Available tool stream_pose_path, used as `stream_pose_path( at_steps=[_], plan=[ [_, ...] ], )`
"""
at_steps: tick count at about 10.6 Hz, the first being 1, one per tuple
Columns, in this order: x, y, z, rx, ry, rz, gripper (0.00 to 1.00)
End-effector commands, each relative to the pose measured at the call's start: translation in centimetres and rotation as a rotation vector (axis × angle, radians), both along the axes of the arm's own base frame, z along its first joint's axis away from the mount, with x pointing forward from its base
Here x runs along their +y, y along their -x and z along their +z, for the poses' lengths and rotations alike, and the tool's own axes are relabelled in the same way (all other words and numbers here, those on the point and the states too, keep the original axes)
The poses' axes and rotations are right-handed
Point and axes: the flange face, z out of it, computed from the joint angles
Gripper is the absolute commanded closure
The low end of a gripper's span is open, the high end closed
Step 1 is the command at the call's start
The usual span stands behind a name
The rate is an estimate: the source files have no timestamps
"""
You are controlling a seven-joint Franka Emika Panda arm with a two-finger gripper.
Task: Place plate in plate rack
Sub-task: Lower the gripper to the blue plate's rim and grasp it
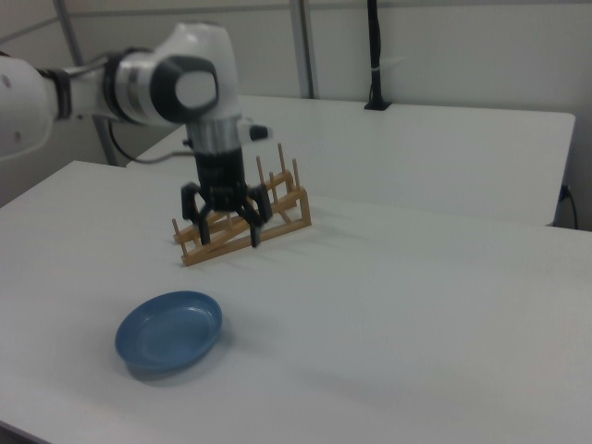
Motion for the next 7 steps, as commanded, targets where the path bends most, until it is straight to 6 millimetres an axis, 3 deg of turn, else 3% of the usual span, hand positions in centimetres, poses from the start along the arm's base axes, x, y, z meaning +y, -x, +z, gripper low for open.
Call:
stream_pose_path(
  at_steps=[1,2,4,7],
  plan=[
    [0.4,2.3,-9.7,0.064,0.046,0.134,0.04],
    [0.9,3.1,-12.3,0.084,0.068,0.17,0.17],
    [1.6,3.1,-14.4,0.111,0.064,0.187,0.45],
    [3.3,2.9,-17.6,0.155,0.067,0.204,0.57]
  ],
)
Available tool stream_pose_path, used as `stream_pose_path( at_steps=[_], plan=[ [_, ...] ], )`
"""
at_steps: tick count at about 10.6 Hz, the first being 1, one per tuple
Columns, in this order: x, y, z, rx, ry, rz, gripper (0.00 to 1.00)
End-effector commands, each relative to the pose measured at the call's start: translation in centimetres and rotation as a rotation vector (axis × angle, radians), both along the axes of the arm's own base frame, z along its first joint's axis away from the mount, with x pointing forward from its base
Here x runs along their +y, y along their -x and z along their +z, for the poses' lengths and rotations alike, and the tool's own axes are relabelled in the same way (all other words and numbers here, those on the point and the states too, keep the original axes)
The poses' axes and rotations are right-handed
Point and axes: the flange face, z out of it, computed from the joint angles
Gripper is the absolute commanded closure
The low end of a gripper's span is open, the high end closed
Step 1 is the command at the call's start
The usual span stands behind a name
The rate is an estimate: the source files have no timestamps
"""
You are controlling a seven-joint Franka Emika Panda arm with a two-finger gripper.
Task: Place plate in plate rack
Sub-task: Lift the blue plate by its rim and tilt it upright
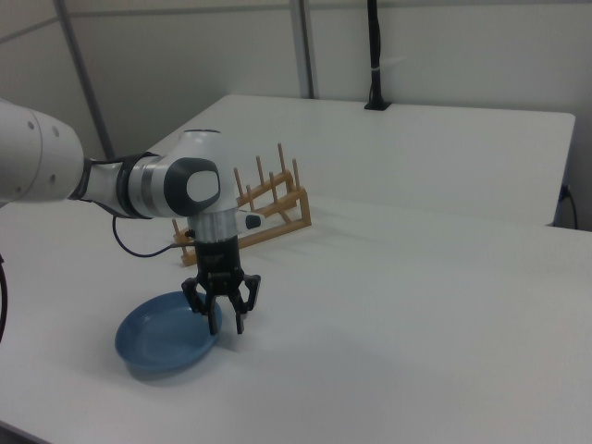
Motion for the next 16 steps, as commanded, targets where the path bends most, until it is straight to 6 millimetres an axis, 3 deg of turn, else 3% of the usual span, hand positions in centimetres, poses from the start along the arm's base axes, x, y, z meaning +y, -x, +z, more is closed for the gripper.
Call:
stream_pose_path(
  at_steps=[1,2,5,9,11,14,16],
  plan=[
    [1.1,-0.1,-1.8,0.009,0.011,0.033,0.59],
    [1.1,-0.1,-1.9,0.011,0.011,0.033,0.62],
    [1.0,-0.4,-1.5,-0.001,0.011,0.017,0.98],
    [0.7,-2.5,2.0,-0.074,0.013,-0.005,1.0],
    [0.9,-4.3,6.0,-0.142,0.02,-0.036,1.0],
    [3.0,-7.2,14.4,-0.285,-0.021,-0.111,1.0],
    [3.4,-8.5,19.4,-0.399,-0.047,-0.184,1.0]
  ],
)
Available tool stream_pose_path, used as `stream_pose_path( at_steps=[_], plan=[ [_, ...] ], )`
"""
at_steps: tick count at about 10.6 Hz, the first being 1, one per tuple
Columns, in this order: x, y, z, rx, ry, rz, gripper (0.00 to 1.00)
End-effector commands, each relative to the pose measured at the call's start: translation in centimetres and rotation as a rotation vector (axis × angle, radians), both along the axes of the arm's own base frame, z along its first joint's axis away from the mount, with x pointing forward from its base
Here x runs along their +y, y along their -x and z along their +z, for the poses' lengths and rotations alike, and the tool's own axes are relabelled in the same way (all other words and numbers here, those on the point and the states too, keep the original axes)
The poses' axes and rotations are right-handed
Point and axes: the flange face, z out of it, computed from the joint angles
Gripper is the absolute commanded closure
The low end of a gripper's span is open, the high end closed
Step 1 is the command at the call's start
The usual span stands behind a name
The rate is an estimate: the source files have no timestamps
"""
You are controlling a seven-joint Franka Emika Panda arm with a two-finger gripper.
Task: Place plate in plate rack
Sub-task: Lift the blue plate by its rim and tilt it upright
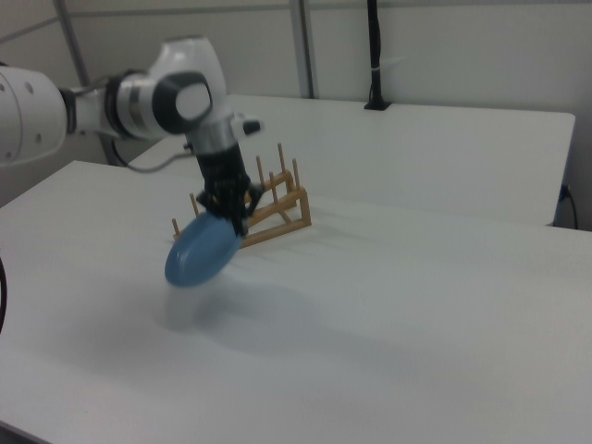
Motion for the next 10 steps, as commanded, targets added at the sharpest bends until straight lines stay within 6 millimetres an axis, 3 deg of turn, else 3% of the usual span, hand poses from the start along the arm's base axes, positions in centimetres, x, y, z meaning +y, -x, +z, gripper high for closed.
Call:
stream_pose_path(
  at_steps=[1,4,6,8,10],
  plan=[
    [1.4,-1.5,7.7,-0.147,-0.044,-0.119,1.0],
    [4.3,-2.4,12.7,-0.309,-0.096,-0.236,1.0],
    [5.9,-3.4,14.4,-0.47,-0.138,-0.345,1.0],
    [7.4,-4.4,14.9,-0.612,-0.107,-0.373,1.0],
    [8.1,-4.8,13.4,-0.711,-0.055,-0.402,1.0]
  ],
)
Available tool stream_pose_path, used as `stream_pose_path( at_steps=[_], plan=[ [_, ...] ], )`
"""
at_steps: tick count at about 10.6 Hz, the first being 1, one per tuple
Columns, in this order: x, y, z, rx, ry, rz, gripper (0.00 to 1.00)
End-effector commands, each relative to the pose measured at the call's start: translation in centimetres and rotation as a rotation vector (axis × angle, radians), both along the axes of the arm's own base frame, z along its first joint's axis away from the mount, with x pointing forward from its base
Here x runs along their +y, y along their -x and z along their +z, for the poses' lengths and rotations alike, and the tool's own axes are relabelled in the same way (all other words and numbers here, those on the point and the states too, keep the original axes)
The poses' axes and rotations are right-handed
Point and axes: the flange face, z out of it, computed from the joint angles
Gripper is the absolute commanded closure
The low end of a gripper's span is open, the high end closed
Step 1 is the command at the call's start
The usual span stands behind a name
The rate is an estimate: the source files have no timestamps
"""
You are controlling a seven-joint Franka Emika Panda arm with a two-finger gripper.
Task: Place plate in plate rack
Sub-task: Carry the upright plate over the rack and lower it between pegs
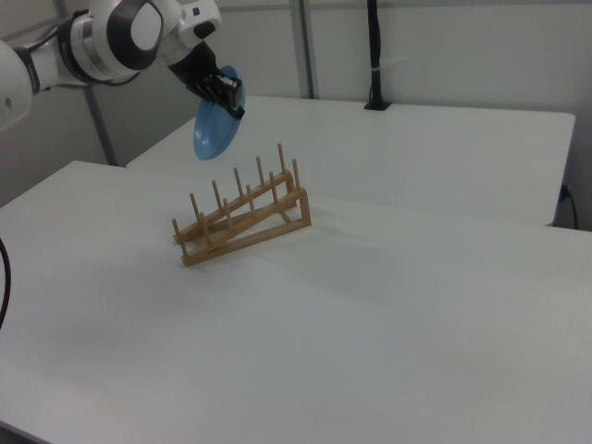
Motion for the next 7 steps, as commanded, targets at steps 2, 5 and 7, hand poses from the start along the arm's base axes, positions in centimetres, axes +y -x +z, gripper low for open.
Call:
stream_pose_path(
  at_steps=[2,5,7],
  plan=[
    [3.1,-0.3,-4.7,-0.098,0.134,-0.045,1.0],
    [4.9,-0.2,-8.1,-0.124,0.232,-0.041,1.0],
    [5.2,-0.5,-9.1,-0.135,0.253,-0.039,1.0]
  ],
)
